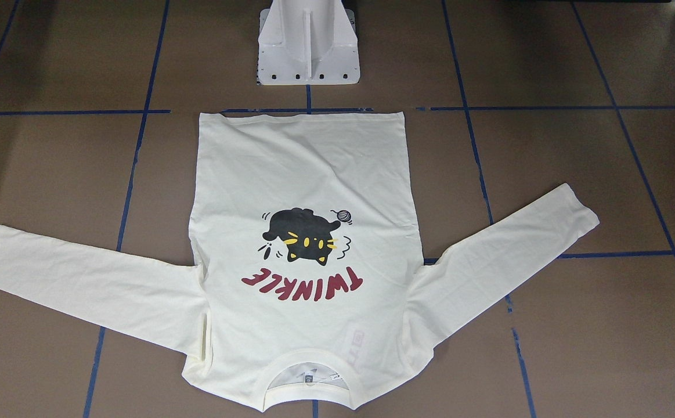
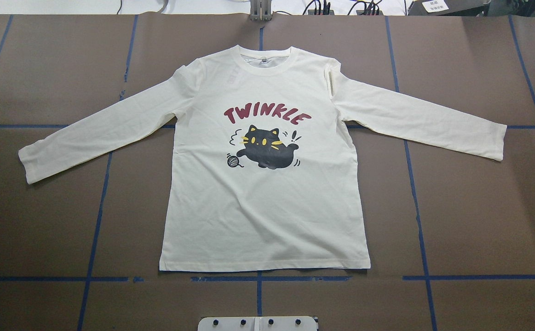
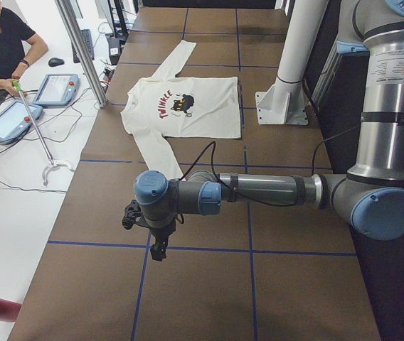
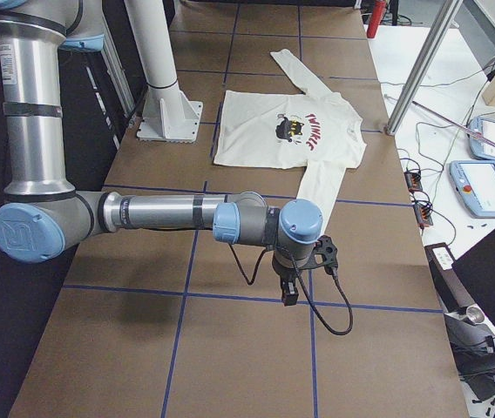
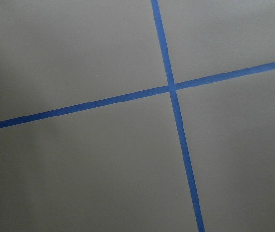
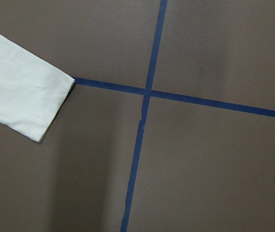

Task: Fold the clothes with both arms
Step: 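Move the right gripper to the sleeve cuff nearest it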

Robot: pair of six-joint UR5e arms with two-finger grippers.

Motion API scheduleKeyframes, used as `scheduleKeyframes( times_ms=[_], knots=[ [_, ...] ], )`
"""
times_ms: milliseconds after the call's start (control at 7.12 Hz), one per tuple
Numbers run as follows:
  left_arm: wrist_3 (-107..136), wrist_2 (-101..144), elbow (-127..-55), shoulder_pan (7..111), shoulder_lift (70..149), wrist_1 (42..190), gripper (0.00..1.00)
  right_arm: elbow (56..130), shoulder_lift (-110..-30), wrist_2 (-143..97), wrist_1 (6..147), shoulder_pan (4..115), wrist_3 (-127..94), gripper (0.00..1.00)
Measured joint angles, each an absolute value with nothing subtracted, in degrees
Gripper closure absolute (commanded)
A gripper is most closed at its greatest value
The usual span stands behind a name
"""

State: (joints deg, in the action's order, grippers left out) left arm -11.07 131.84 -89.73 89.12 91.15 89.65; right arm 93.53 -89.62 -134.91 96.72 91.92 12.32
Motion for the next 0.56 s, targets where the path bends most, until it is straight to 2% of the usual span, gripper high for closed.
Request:
scheduleKeyframes(
  times_ms=[562],
  knots=[
    [-11.32, 131.58, -90.03, 89.12, 91.76, 90.29, 0.0, 94.1, -88.87, -135.25, 94.89, 91.78, 8.84, 0.0]
  ],
)
